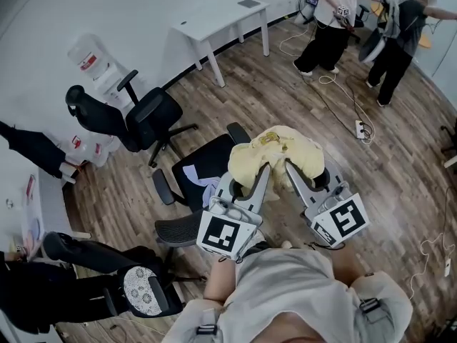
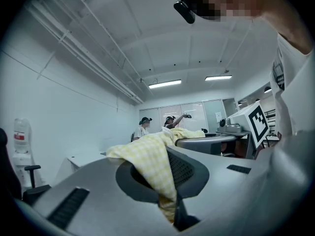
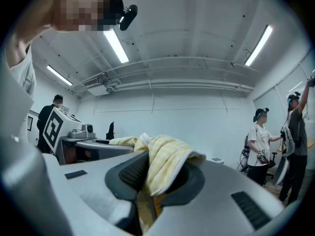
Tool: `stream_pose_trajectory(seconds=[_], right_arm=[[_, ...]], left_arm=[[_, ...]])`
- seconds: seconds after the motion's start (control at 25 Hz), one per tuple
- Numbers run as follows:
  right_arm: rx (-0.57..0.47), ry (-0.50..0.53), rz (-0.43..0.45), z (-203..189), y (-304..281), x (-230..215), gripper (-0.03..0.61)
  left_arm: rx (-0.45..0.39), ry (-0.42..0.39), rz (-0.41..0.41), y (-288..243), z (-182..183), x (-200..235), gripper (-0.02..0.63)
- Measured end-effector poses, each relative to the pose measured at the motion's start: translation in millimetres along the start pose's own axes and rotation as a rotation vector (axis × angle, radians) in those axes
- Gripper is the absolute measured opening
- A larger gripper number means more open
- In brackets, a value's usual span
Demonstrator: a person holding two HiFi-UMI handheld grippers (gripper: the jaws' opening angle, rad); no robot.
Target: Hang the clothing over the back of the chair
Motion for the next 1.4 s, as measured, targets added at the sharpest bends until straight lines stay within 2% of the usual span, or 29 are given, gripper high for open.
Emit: stream_pose_trajectory(seconds=[0.44,0.76,1.4], right_arm=[[-0.004,0.017,-0.030,-0.5,-23.5,-6.3,0.071],[-0.030,0.031,-0.022,-1.1,-44.2,-4.8,0.071],[-0.046,0.041,0.096,18.3,-111.0,20.4,0.071]], left_arm=[[-0.017,0.001,-0.030,-11.3,-2.1,25.4,0.037],[-0.039,-0.012,-0.011,-10.2,0.5,44.1,0.037],[-0.067,0.007,0.110,23.8,17.4,98.4,0.037]])
Point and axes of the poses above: the fingertips, and each gripper's own axes: y backward along the fingers, x to its left, z out of its top, the point moved 8 cm from there along y, backward along the fingers, and after that the axes turned 4 degrees about y, right-handed, at the moved point
